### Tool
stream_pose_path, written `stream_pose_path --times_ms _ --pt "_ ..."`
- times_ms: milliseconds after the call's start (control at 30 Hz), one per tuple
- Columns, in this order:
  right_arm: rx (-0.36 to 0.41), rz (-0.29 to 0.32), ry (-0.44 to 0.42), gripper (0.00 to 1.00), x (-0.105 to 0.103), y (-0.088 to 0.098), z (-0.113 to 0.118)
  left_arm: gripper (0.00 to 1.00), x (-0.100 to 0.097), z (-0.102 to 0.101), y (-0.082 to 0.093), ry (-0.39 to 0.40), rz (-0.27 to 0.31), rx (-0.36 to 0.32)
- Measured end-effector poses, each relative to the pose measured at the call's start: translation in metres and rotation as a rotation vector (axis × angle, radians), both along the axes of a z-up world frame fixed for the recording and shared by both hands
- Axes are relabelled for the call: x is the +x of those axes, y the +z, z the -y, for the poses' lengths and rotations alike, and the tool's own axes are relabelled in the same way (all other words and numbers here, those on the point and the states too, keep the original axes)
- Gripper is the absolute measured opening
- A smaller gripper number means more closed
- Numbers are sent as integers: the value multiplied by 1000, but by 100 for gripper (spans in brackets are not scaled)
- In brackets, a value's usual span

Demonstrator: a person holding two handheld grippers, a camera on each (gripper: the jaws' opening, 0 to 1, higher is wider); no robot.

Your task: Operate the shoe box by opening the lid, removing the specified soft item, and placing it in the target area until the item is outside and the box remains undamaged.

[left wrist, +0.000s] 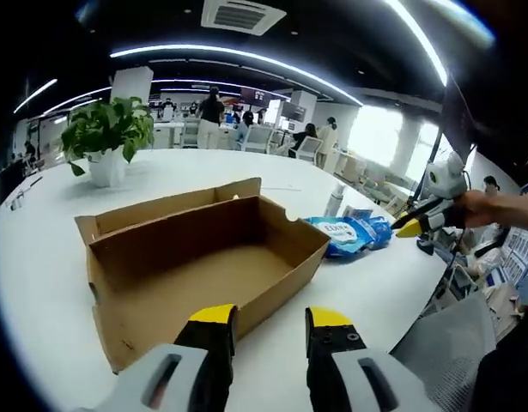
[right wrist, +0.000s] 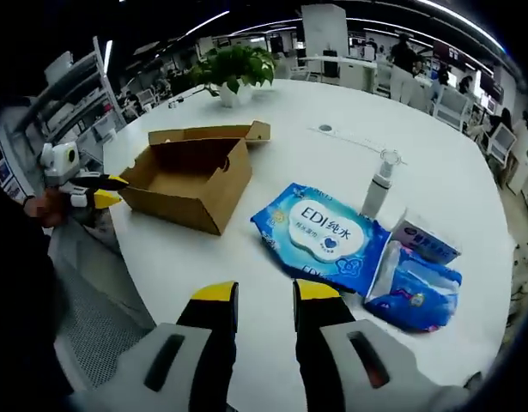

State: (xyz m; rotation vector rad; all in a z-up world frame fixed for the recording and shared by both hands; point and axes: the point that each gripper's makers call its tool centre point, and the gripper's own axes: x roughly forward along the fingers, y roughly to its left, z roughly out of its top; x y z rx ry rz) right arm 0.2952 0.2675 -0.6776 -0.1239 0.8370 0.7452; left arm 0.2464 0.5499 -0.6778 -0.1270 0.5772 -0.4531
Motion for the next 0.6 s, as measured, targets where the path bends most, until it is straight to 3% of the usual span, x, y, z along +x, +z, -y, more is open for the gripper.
stream_pose_path --times_ms 200,300,600 --pt "94 -21 -88 23 -9 -11 -8 32 2 -19 11 31 11 -7" --pt "141 -31 -123 23 -13 -16 -10 32 5 -40 18 85 27 3" --pt "198 -35 -134 25 -32 -29 -31 32 11 -90 10 204 11 33"
